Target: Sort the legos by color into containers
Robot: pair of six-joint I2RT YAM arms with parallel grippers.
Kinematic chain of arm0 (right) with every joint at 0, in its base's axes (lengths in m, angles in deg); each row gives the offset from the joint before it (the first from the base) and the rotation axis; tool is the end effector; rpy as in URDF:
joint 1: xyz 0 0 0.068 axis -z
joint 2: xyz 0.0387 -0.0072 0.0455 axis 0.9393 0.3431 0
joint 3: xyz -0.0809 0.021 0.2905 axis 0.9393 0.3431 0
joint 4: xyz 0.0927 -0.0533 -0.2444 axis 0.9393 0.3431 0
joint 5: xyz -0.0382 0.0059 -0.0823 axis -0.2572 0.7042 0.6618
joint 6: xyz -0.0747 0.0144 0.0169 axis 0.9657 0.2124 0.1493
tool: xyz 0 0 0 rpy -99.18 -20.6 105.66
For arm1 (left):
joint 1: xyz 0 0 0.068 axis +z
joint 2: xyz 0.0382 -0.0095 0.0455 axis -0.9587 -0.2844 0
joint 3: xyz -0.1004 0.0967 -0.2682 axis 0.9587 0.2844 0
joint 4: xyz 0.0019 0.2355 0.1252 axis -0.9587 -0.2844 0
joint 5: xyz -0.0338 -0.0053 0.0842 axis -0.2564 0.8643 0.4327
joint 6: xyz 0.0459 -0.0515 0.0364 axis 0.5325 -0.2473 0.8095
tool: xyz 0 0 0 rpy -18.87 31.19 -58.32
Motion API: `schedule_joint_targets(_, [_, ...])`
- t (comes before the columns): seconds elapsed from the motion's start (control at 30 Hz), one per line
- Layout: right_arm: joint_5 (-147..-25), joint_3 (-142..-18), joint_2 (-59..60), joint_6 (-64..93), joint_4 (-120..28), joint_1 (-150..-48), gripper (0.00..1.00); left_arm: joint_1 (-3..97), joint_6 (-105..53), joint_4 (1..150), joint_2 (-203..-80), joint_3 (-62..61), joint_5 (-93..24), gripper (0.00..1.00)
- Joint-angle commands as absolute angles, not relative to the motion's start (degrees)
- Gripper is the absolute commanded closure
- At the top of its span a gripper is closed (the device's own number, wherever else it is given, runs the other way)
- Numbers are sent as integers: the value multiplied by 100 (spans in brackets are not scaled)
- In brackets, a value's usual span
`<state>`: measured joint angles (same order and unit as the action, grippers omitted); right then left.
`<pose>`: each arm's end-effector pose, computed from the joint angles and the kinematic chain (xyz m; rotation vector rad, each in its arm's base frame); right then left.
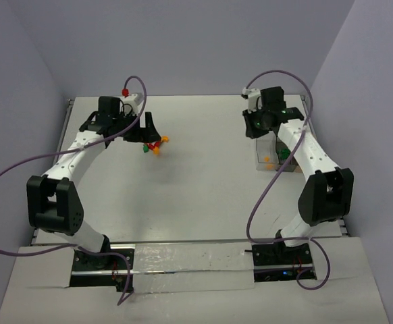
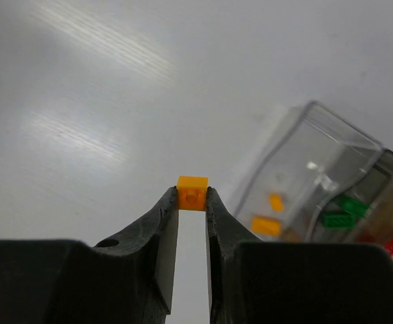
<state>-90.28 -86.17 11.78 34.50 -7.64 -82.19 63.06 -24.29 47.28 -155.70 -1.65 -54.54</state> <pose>0.3693 0.0941 0.3149 -0.6262 2.3408 0.2412 0.3634 -0.0990 0.3044 0.2681 2.3013 -0.7527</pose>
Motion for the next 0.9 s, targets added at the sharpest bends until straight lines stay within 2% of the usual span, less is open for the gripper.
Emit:
schedule_joint_targets(0.0, [-8844,-8622,1210,3981,-221,-7767,100,6223,-2163,4656,-15770,-494,-5046,5])
schedule_joint_targets(0.1, [-8804,-8707,1414,4079,-171,-7387,100,6205,-2108,4552,-15967,-645,-4979,5])
schedule_joint_targets(0.4, [-8712,-8832,2037,4097,-167,-7060,99,6170,-2013,4419,-16189,-731,-4596,5])
schedule_joint_targets(0.5, [-8664,-8833,2147,4095,-168,-7037,96,6170,-2006,4410,-16259,-767,-4447,5])
schedule_joint_targets(0.57, [-8558,-8772,2205,4115,-214,-7037,83,6170,-2005,4401,-16358,-828,-4222,5])
schedule_joint_targets(0.73, [-8475,-8668,2255,4098,-238,-7037,60,6170,-2006,4398,-16710,-989,-3787,7])
schedule_joint_targets(0.87, [-8528,-8675,2229,4060,-220,-7037,51,6170,-1926,4419,-16948,-1039,-3623,10])
